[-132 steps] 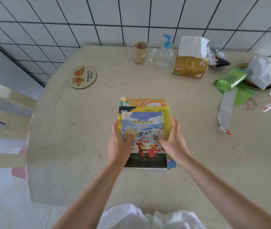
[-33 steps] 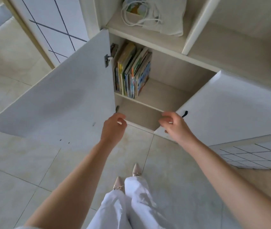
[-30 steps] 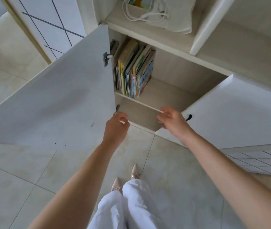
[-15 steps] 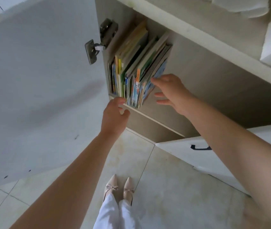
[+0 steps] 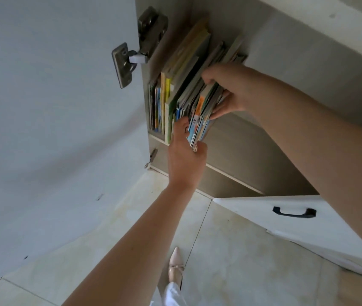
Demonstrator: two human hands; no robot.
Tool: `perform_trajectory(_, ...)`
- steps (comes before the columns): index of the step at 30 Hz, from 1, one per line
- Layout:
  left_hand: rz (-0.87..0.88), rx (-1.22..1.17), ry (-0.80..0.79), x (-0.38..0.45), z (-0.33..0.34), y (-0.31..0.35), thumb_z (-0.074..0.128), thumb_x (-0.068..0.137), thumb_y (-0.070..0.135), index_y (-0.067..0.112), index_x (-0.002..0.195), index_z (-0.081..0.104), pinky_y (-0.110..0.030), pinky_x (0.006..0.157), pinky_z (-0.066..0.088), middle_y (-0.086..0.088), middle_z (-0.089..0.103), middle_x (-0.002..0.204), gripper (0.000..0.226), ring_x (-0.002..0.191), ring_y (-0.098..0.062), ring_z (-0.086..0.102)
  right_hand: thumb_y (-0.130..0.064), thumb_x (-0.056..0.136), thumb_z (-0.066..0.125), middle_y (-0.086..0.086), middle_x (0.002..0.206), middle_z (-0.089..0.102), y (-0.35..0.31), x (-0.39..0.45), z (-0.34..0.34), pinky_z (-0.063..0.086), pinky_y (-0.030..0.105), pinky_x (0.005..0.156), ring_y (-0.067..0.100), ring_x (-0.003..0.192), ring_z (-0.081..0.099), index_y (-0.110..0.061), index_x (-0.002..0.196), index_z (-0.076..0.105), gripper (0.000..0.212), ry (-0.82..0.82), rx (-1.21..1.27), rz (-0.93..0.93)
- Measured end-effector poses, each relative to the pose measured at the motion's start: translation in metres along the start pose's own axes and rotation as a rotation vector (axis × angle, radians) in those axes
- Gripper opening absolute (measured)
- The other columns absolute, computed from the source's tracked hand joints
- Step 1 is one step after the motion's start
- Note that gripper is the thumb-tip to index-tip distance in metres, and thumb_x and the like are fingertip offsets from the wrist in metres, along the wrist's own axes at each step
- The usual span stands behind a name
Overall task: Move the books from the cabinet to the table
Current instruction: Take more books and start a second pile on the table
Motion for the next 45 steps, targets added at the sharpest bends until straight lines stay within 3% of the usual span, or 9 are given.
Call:
perform_trajectory(4,0.034,0.012,-0.014,0.005,0.008,-0.01,0.056,0.085,0.004,0.018,0.141,0.039,-0.032,0.088,0.057,-0.003,0.052,0.139,0.06,0.123,-0.018,0.055,-0.011,0.081,0.055,0.015,0.114,0.058,0.007,0.007,0.0,0.059,0.052,0.071,0.036,0.1,0.061,-0.01,0.105,0.051,0.025,0.067,-0.136,0.038)
perform_trajectory(17,0.085,0.065,-0.009,-0.005,0.026,-0.014,0.058,0.08,-0.001,0.016,0.148,0.035,-0.047,0.098,0.051,-0.004,0.038,0.142,0.074,0.137,-0.024,0.037,0.0,0.086,0.05,0.018,0.102,0.052,0.011,0.01,-0.004,0.059,0.053,0.065,0.037,0.1,0.06,-0.015,0.08,0.033,0.023,0.116,-0.105,0.012)
perform_trajectory(22,0.046,-0.044,0.022,-0.005,0.029,-0.01,0.057,0.075,0.003,0.017,0.141,0.042,-0.044,0.096,0.053,-0.003,0.041,0.139,0.069,0.13,-0.02,0.042,0.002,0.087,0.05,0.015,0.095,0.048,0.015,0.017,-0.007,0.059,0.053,0.064,0.036,0.093,0.061,-0.014,0.109,0.034,0.032,0.122,-0.109,-0.013)
perform_trajectory(28,0.064,-0.06,0.057,-0.01,0.032,-0.016,0.055,0.074,0.004,0.017,0.142,0.041,-0.04,0.099,0.051,-0.001,0.048,0.139,0.071,0.13,-0.017,0.044,0.0,0.085,0.054,0.011,0.097,0.046,0.017,0.015,-0.008,0.059,0.052,0.068,0.036,0.098,0.059,-0.013,0.097,0.033,0.027,0.111,-0.138,-0.027)
perform_trajectory(31,0.018,-0.044,0.023,-0.005,0.036,-0.02,0.059,0.074,0.005,0.02,0.143,0.039,-0.039,0.095,0.053,0.002,0.047,0.139,0.073,0.128,-0.015,0.046,-0.005,0.085,0.056,0.008,0.098,0.045,0.018,0.014,-0.011,0.054,0.058,0.082,0.033,0.102,0.055,-0.015,0.086,0.036,0.022,0.086,-0.144,-0.018)
perform_trajectory(32,0.001,-0.044,-0.002,0.0,0.037,-0.022,0.059,0.075,0.008,0.022,0.143,0.038,-0.04,0.093,0.055,0.002,0.048,0.138,0.073,0.127,-0.016,0.048,-0.008,0.085,0.058,0.007,0.101,0.046,0.018,0.014,-0.011,0.052,0.06,0.084,0.032,0.102,0.052,-0.013,0.095,0.038,0.022,0.091,-0.151,-0.017)
perform_trajectory(35,-0.02,0.001,-0.088,0.014,0.043,-0.025,0.062,0.078,0.015,0.025,0.14,0.036,-0.046,0.086,0.058,0.0,0.053,0.135,0.068,0.12,-0.022,0.055,-0.013,0.083,0.062,0.01,0.113,0.043,0.02,0.016,-0.01,0.051,0.064,0.078,0.036,0.097,0.051,-0.021,0.137,0.018,0.071,0.119,-0.162,-0.01)
perform_trajectory(40,-0.011,0.179,-0.006,0.026,0.055,-0.02,0.074,0.08,0.021,0.015,0.138,0.038,-0.047,0.094,0.053,-0.008,0.062,0.126,0.068,0.111,-0.028,0.062,0.0,0.084,0.05,0.012,0.096,0.046,0.027,0.019,-0.008,0.058,0.057,0.059,0.041,0.086,0.062,-0.022,0.139,0.015,0.069,0.127,-0.032,-0.049)
perform_trajectory(45,0.018,0.234,0.161,0.032,0.058,-0.015,0.073,0.078,0.017,0.014,0.122,0.059,-0.042,0.078,0.06,-0.006,0.073,0.103,0.047,0.089,-0.025,0.07,0.005,0.084,0.048,0.009,0.093,0.04,0.027,0.02,-0.009,0.056,0.062,0.06,0.04,0.089,0.057,-0.021,0.147,0.01,0.078,0.136,-0.043,-0.03)
Point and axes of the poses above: each hand's wrist, its own x-axis towards the middle knuckle, its own z-axis out of the palm, y = z × x, the point moved 2 cm from there along x, towards the middle knuckle
